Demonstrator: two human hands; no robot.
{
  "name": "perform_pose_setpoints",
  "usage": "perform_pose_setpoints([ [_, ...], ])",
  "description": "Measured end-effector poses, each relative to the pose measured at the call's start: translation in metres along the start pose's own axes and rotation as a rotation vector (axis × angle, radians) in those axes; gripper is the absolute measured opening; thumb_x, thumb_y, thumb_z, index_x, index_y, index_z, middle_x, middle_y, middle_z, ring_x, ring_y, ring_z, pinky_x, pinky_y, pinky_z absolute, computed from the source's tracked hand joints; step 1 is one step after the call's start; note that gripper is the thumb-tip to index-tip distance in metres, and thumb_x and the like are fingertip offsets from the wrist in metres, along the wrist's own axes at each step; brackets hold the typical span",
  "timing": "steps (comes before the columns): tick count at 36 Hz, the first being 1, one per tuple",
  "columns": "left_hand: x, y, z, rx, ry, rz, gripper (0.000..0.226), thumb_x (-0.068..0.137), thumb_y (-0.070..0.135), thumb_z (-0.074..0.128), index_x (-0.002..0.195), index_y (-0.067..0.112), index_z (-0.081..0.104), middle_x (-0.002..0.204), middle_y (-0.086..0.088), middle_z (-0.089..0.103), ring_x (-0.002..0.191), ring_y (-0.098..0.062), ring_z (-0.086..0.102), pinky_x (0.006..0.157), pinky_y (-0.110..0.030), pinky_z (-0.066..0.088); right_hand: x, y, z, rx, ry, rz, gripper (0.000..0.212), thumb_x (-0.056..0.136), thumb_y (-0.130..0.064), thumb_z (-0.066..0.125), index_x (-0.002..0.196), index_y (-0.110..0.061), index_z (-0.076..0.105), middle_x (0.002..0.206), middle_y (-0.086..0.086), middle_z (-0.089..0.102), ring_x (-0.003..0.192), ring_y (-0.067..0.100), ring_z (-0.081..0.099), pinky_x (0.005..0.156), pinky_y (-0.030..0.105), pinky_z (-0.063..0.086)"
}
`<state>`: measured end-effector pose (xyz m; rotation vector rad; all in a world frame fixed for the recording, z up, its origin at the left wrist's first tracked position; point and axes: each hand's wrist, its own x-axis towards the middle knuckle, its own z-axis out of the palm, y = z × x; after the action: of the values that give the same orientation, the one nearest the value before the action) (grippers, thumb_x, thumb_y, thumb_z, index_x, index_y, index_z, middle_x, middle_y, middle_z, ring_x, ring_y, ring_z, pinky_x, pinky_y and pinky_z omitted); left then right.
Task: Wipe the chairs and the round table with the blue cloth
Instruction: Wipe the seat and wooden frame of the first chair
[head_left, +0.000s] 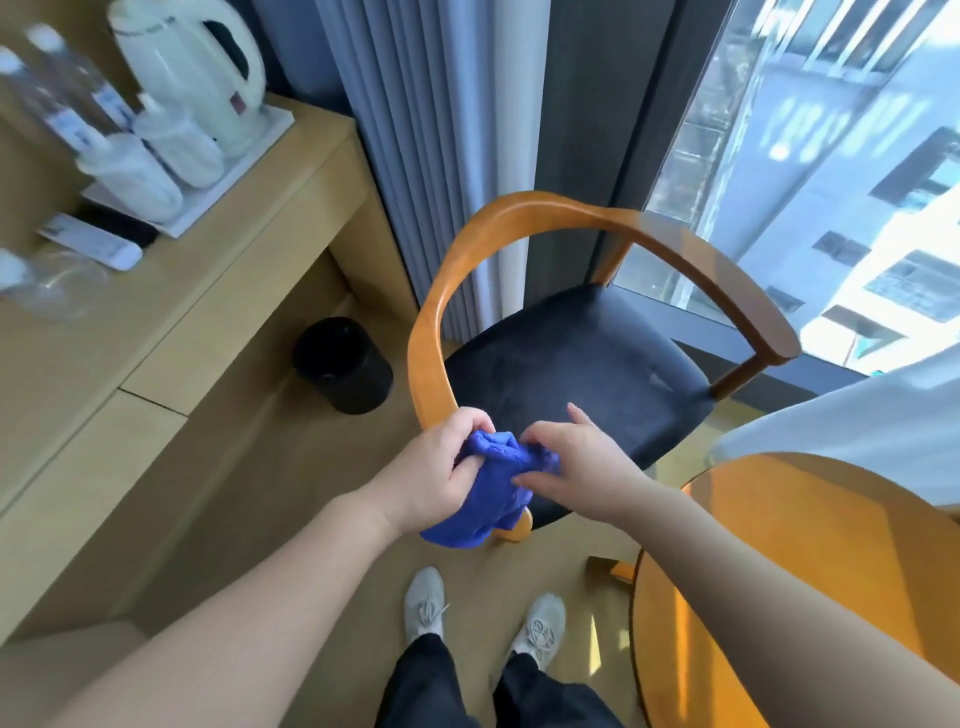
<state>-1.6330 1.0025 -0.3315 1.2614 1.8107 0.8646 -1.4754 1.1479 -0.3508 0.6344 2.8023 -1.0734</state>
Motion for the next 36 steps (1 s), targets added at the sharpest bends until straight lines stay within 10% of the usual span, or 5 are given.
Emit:
perform_pose_setpoints([
  [4, 0.005, -0.023, 0.005, 0.03, 0.052, -0.103, 0.018, 0.093, 0.026, 0.048, 0.106, 0.036, 0.042, 0.097, 0.015, 0.057, 0.087, -0.004, 0.058, 0.077, -0.029, 0.051, 0.003, 0.014, 0.028, 0.107, -0.009, 0.171, 0.022, 0.085, -0.047, 0.061, 0.1, -0.031, 0.056, 0.082, -0.013, 0.062, 0.079, 0.011, 0.057, 0.079, 0.03, 0.048],
  [16, 0.068, -0.104, 0.054, 0.114, 0.144, -0.276, 0.026, 0.093, 0.026, 0.052, 0.117, 0.027, 0.045, 0.11, 0.014, 0.048, 0.096, -0.006, 0.051, 0.075, -0.012, 0.036, 0.044, 0.078, 0.109, 0.032, 0.061, 0.493, 0.027, 0.096, -0.038, 0.046, 0.119, -0.025, 0.045, 0.09, -0.007, 0.057, 0.075, 0.018, 0.047, 0.063, 0.032, 0.036],
  [22, 0.04, -0.124, 0.049, 0.244, 0.285, -0.237, 0.026, 0.089, 0.011, 0.052, 0.114, 0.017, 0.053, 0.115, 0.003, 0.053, 0.101, -0.013, 0.052, 0.08, -0.022, 0.04, 0.035, 0.06, 0.127, -0.009, 0.007, 0.415, 0.06, 0.096, -0.042, 0.047, 0.146, -0.017, 0.026, 0.136, 0.005, 0.038, 0.122, 0.028, 0.042, 0.089, 0.038, 0.043],
  [26, 0.013, -0.138, 0.048, 0.267, 0.334, -0.278, 0.027, 0.085, 0.006, 0.053, 0.109, 0.015, 0.057, 0.11, 0.002, 0.055, 0.099, -0.015, 0.054, 0.079, -0.023, 0.039, 0.032, 0.038, 0.149, -0.193, -0.081, 0.443, 0.095, 0.082, -0.075, 0.037, 0.152, -0.016, 0.011, 0.157, 0.017, 0.012, 0.143, 0.033, 0.012, 0.114, 0.05, 0.018],
  [36, -0.009, -0.165, 0.022, 0.34, 0.334, -0.26, 0.025, 0.084, 0.003, 0.052, 0.106, 0.014, 0.058, 0.11, 0.0, 0.057, 0.098, -0.02, 0.057, 0.08, -0.038, 0.049, 0.044, 0.035, 0.181, -0.294, -0.021, 0.459, 0.113, 0.071, -0.086, 0.032, 0.152, -0.009, 0.009, 0.159, 0.016, 0.008, 0.143, 0.032, 0.017, 0.112, 0.046, 0.026],
])
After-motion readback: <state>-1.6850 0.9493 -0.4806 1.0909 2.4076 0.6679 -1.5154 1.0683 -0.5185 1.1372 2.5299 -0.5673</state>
